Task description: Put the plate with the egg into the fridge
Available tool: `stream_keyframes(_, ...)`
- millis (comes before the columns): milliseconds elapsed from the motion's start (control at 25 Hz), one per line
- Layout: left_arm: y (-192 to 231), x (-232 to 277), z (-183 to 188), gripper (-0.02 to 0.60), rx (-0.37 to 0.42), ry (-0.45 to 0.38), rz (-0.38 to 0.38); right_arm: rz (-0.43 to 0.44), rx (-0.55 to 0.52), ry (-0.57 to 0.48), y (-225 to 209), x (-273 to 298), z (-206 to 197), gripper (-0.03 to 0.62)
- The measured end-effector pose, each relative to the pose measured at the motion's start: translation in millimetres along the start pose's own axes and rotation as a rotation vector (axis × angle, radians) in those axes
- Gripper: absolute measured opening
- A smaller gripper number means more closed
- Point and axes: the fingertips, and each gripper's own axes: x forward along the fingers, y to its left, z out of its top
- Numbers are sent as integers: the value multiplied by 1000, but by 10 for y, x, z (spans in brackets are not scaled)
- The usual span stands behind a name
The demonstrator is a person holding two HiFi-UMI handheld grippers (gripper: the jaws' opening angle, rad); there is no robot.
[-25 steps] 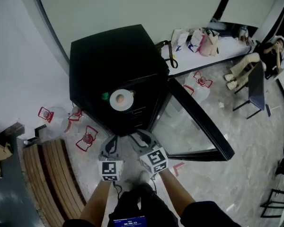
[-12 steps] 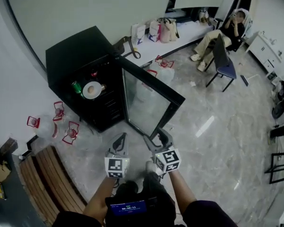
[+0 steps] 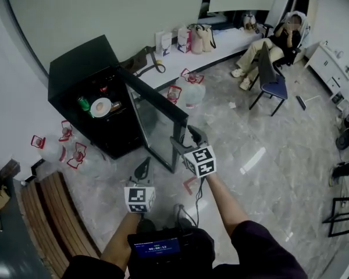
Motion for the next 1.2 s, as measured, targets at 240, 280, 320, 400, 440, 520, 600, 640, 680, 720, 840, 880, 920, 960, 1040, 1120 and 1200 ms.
stream_keyframes(240, -35, -146, 15, 9, 22, -3, 96, 69, 15, -48, 186, 15, 1, 317)
stream_keyframes(280, -12, -173, 5, 9, 23, 3, 107, 81, 17, -47, 243, 4, -1, 318)
stream_keyframes(320, 15, -212, -2, 9, 20, 10, 119, 96, 16, -40, 323, -10, -11, 316)
stream_keyframes(400, 106, -322, -8, 9, 12, 17, 149, 133, 9, -35, 535, -39, -24, 316)
stream_keyframes(440, 166, -383, -9, 9, 11, 18, 165, 153, 4, -44, 651, -47, -16, 316)
stream_keyframes(520, 288, -495, -18, 9, 9, 17, 194, 197, -8, -58, 880, -51, -2, 316)
stream_keyframes(600, 397, -603, -14, 9, 8, 12, 217, 257, -29, -51, 1113, -61, -10, 316)
stream_keyframes(640, 450, -663, -13, 9, 6, 7, 228, 290, -38, -46, 1238, -75, -17, 316)
stream_keyframes(680, 507, -726, -8, 9, 2, 1, 240, 321, -39, -46, 1364, -87, -16, 314)
stream_keyframes(720, 563, -791, 4, 9, -4, -6, 251, 350, -30, -52, 1484, -97, -6, 314)
stream_keyframes(840, 691, -974, 32, 9, -32, -26, 275, 398, 13, -88, 1776, -110, 46, 217)
stream_keyframes(880, 730, -1026, 38, 9, -37, -31, 280, 407, 19, -98, 1865, -106, 65, 131)
stream_keyframes(920, 773, -1072, 45, 9, -39, -36, 286, 417, 21, -105, 1961, -93, 85, 65)
stream_keyframes(960, 817, -1111, 54, 9, -39, -40, 291, 432, 21, -109, 2060, -70, 103, 34)
stream_keyframes(1040, 904, -1180, 73, 9, -38, -46, 302, 467, 31, -111, 2240, -16, 140, 9)
stream_keyframes(1120, 981, -1247, 89, 9, -39, -54, 316, 496, 51, -109, 2370, 30, 168, 9)
stream_keyframes(1200, 1069, -1307, 98, 9, -38, -63, 331, 515, 56, -106, 2473, 79, 197, 8)
